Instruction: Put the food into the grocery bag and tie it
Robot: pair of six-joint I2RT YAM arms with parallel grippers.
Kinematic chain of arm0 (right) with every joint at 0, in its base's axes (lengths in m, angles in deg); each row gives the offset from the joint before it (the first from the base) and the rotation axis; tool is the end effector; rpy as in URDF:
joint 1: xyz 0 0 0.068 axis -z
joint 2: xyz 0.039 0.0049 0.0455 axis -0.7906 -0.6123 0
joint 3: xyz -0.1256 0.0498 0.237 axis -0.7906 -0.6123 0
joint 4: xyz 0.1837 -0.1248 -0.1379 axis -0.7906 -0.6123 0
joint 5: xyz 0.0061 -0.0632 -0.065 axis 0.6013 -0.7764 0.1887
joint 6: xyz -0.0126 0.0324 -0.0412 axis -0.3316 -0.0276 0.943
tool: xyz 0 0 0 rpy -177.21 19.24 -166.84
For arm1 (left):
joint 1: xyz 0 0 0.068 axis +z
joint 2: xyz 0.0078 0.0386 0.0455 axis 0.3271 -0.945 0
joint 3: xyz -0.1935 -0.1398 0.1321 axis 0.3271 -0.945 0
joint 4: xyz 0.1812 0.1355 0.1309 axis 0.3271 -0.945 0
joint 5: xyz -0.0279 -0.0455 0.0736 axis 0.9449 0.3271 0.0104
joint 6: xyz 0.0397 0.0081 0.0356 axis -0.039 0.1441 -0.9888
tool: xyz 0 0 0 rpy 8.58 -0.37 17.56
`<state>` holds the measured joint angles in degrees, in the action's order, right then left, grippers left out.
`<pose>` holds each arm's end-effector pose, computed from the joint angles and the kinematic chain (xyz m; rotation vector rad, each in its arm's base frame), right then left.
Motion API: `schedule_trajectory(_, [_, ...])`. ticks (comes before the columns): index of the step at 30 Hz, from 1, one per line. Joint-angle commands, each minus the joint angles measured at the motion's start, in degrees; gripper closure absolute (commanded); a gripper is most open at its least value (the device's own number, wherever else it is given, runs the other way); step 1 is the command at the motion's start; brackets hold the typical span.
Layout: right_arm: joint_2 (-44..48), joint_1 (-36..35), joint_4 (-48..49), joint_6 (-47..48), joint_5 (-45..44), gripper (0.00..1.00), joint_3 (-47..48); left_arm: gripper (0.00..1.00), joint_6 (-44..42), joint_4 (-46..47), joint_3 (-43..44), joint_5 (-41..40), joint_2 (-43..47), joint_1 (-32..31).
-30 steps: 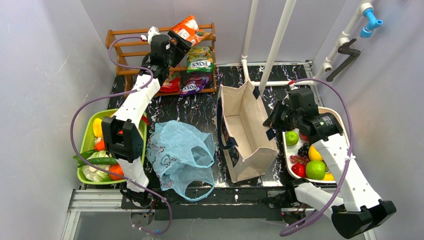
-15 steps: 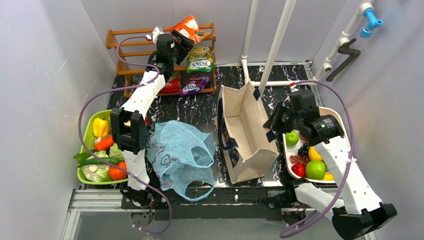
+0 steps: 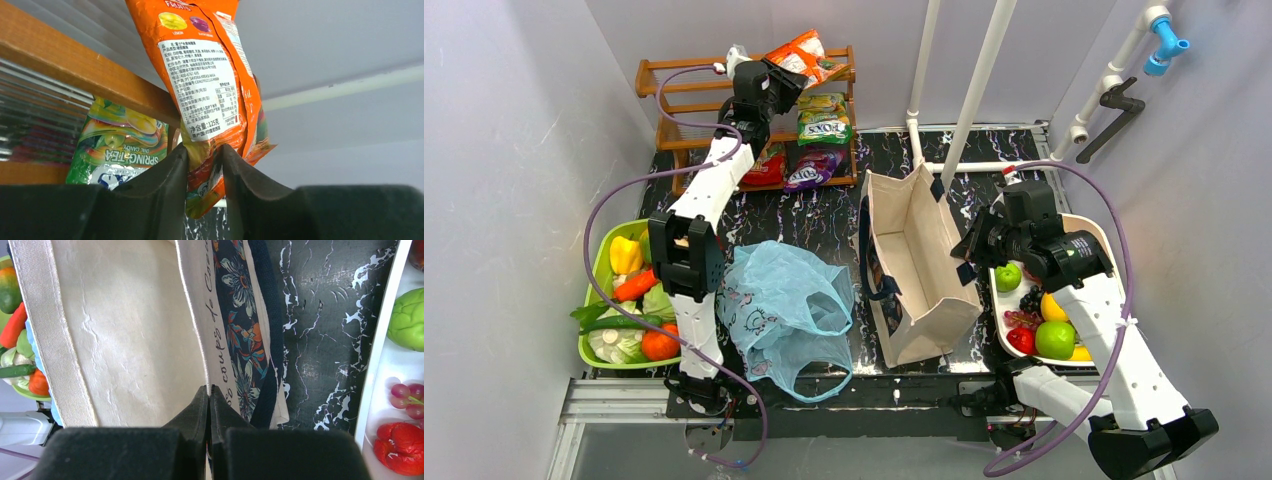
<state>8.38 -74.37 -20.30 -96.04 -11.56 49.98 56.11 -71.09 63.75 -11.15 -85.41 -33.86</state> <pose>0.1667 0.0708 0.3665 0.1730 2.3493 0.5779 0.4757 -0.1238 0.3898 -0.6524 1.5602 -0.9313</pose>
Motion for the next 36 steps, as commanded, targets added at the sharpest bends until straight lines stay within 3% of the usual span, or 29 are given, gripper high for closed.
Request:
schedule_trajectory(1, [1.01,0.07,-1.29,0.51,-0.05,0.99,0.38,0.8,0.71,2.65,2.76,2.05,-0.53,0.35])
schedule_trajectory(4, [1.25,0.07,-1.53,0.58,-0.21,0.99,0.6,1.0,0.96,2.39,2.83,2.41,-0.37,0.4])
schedule_trajectory(5, [1.32,0.14,-1.52,0.56,-0.29,0.99,0.65,1.0,0.91,2.25,2.61,2.41,21.62,0.36])
schedule_trajectory(6, [1.34,0.09,-1.45,0.48,-0.19,0.99,0.65,1.0,0.81,2.15,2.46,2.34,2.9,0.38])
schedule_trajectory(8, [1.25,0.11,-1.46,0.5,-0.15,0.99,0.73,1.0,0.21,2.33,2.28,2.55,1.19,0.37])
schedule_trajectory(14, [0.83,0.09,-2.05,0.56,-0.57,0.99,2.15,1.0,-0.05,-0.52,3.38,6.52,4.25,0.42])
schedule_trajectory(18, [0.64,0.1,-2.5,0.58,-0.58,0.99,3.1,1.0,-0.19,-2.49,-2.63,9.31,13.22,0.2])
schedule_trajectory(23, [0.91,0.15,-2.64,0.31,-0.88,0.99,3.39,1.0,-4.1,-14.6,-4.99,18.75,25.58,-0.56])
schedule_trajectory(29, [1.0,0.14,-2.79,0.7,-0.58,0.99,3.1,1.0,-12.96,-29.47,6.0,23.35,27.25,-4.69])
schedule_trajectory(36, [1.35,0.18,-3.38,1.08,0.08,0.99,3.24,1.0,-19.35,-36.58,8.78,25.32,31.15,-13.87])
